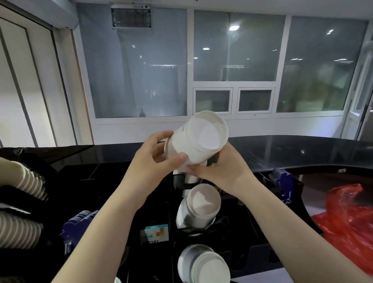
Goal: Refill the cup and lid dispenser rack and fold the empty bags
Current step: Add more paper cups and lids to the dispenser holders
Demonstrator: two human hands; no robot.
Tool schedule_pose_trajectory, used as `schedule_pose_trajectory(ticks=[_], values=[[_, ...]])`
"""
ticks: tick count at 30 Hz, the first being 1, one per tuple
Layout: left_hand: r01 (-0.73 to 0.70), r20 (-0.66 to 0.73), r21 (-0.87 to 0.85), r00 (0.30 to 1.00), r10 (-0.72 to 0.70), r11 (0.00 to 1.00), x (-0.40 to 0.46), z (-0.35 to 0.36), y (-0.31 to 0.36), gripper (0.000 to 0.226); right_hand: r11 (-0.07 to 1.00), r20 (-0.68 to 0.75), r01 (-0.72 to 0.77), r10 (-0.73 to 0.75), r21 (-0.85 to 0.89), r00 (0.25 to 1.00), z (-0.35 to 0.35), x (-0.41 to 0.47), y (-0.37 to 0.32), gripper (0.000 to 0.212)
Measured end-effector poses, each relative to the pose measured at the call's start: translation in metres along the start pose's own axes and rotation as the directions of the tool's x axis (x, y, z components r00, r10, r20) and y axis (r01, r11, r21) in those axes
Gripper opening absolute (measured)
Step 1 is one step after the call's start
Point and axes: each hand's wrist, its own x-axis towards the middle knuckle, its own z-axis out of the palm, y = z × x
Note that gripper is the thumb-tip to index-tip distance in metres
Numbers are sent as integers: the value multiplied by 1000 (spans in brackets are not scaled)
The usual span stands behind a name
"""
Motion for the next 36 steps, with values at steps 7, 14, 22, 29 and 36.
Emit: schedule_pose_trajectory(ticks=[7,14,22,29,36], values=[[-25,-14,-81,1000,24,996,-62,-3,9,55,977,-58,169,-162,129,985,8,-71,-39,52],[-30,36,-119,999,34,992,-141,-3,15,51,935,-244,306,-259,180,934,28,-158,-44,90],[101,78,-161,993,-89,982,-210,1,-2,49,940,-324,208,-115,270,939,38,-246,-46,79],[232,48,-166,973,-227,958,-243,2,-25,37,969,-370,79,13,233,929,28,-292,-31,66],[317,-24,-158,946,-324,935,-259,-12,-39,31,990,-349,-93,124,105,929,41,-312,1,70]])
